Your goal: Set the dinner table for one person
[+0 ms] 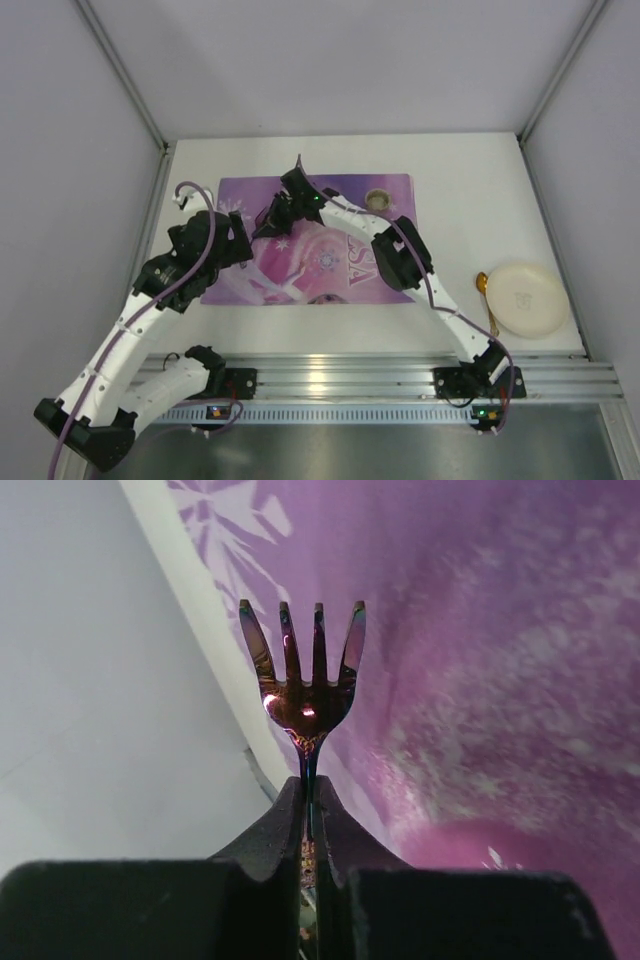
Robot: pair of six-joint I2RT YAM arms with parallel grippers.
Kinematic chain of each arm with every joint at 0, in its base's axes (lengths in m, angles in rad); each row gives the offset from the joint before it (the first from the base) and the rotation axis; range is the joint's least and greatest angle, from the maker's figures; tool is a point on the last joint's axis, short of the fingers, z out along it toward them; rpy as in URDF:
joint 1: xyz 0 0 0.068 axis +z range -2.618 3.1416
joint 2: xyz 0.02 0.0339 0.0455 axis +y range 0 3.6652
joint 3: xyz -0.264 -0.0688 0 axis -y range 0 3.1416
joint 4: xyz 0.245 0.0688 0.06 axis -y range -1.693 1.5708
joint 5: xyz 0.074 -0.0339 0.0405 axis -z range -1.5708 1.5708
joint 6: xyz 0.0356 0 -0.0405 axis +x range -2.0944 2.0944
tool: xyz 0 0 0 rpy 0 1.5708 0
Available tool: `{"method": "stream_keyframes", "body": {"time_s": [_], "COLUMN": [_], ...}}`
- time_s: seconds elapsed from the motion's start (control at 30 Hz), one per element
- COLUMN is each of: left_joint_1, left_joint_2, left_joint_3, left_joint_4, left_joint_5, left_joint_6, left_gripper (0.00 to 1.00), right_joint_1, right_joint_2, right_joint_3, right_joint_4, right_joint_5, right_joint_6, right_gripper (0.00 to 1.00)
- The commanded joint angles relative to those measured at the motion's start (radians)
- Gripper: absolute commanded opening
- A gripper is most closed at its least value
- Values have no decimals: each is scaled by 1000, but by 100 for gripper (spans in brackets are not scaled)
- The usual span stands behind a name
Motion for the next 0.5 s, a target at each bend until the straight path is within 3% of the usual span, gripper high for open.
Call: {"method": "stream_keyframes", "body": {"time_s": [0.0, 0.27, 0.47], "left_joint_1": [1, 1, 1], "left_joint_2": [-6, 24, 33], "left_joint_3": [-3, -7, -5], "left_joint_4": [2, 31, 40], "left_joint_5": [-16, 6, 24], "left_joint_6": [-18, -23, -10], "left_gripper": [98, 98, 98], "right_joint_1": [32, 68, 87], "right_joint_2": [-9, -9, -2], "right_joint_3": [43, 80, 103], "right_joint_4": [-152, -316, -251], "right_joint_5": [-14, 29, 27], "right_joint_6": [-87, -263, -285], "right_gripper": [0, 1, 18]}}
